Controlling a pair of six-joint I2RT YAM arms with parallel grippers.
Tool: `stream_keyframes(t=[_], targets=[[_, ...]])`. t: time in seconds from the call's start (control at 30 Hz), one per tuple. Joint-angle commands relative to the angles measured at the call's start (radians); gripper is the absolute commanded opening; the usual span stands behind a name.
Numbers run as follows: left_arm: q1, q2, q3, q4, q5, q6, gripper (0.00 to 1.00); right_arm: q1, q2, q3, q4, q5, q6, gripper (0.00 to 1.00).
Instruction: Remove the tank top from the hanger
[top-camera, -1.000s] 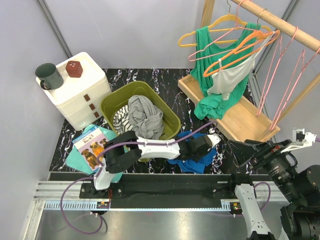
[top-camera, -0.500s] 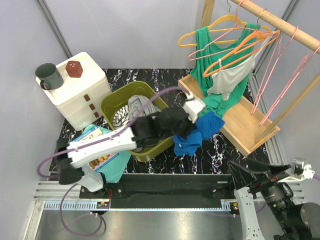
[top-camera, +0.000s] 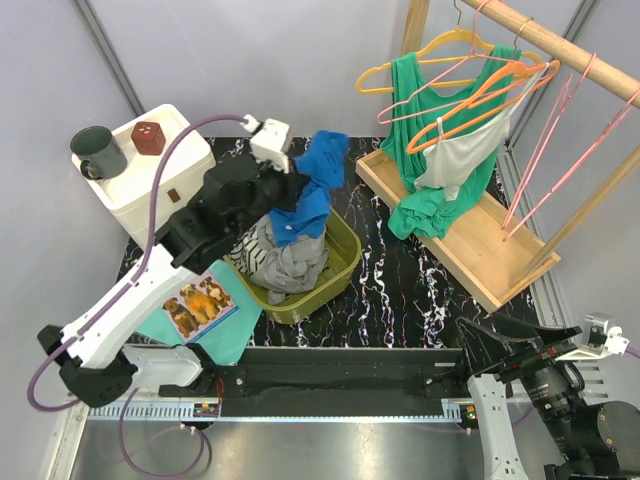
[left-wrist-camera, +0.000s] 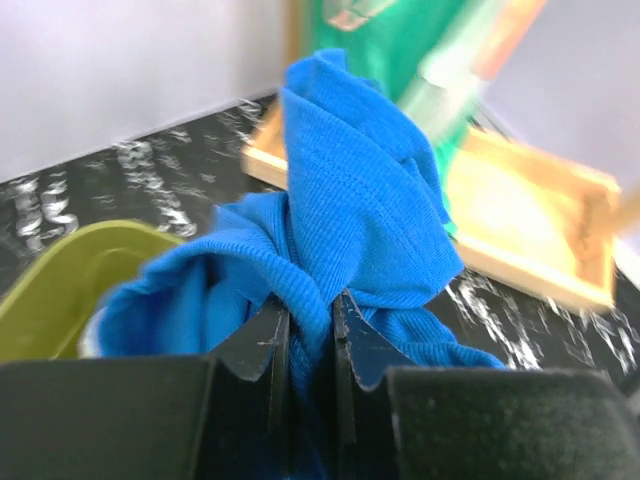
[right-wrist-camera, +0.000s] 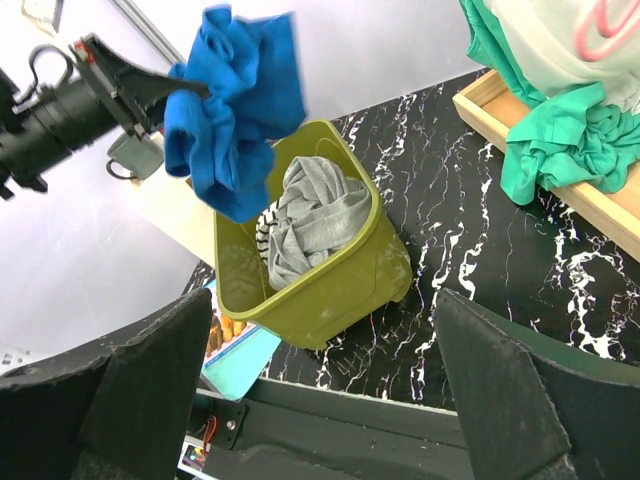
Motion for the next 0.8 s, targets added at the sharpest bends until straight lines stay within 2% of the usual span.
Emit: stream_keyframes(t=[0.0,0.1,0.23,0.33,0.37,0.4,0.47,0.5,0.63,0.77], targets=[[0.108,-0.049,-0.152,0.122,0.048,-0.073,0.00,-0.004,0.030,-0.026,0.060,-0.009,0.022,1.00],[0.191,-0.034,-0.345,0.138,0.045,-0.201,0.00,-0.003,0.040,-0.037,0.063,-0.020,0.030,1.00],[0.255,-0.060,-0.510,0.198,0.094,-0.289,0.00,-0.003,0.057,-0.054,0.060,-0.040,0.027,1.00],[0.265,-0.102,-0.556,0.218,0.097,-0.298,0.22,-0.003,0.057,-0.078,0.058,-0.041,0.027,1.00],[0.266,-0.112,-0.556,0.209,0.092,-0.298,0.33,-0.004,0.059,-0.086,0.057,-0.044,0.028,1.00],[0.266,-0.124,-0.547,0.202,0.088,-0.292,0.49,-0.004,0.060,-0.095,0.058,-0.044,0.028,1.00],[0.268,-0.158,-0.536,0.180,0.086,-0.285,0.66,-0.003,0.062,-0.118,0.060,-0.052,0.036,1.00],[0.266,-0.170,-0.522,0.170,0.088,-0.280,0.80,-0.004,0.063,-0.124,0.060,-0.057,0.037,1.00],[0.268,-0.234,-0.496,0.135,0.150,-0.263,0.98,-0.004,0.069,-0.172,0.067,-0.081,0.056,1.00],[0.268,-0.322,-0.495,0.132,0.270,-0.262,0.99,-0.004,0.082,-0.221,0.076,-0.122,0.064,1.00]])
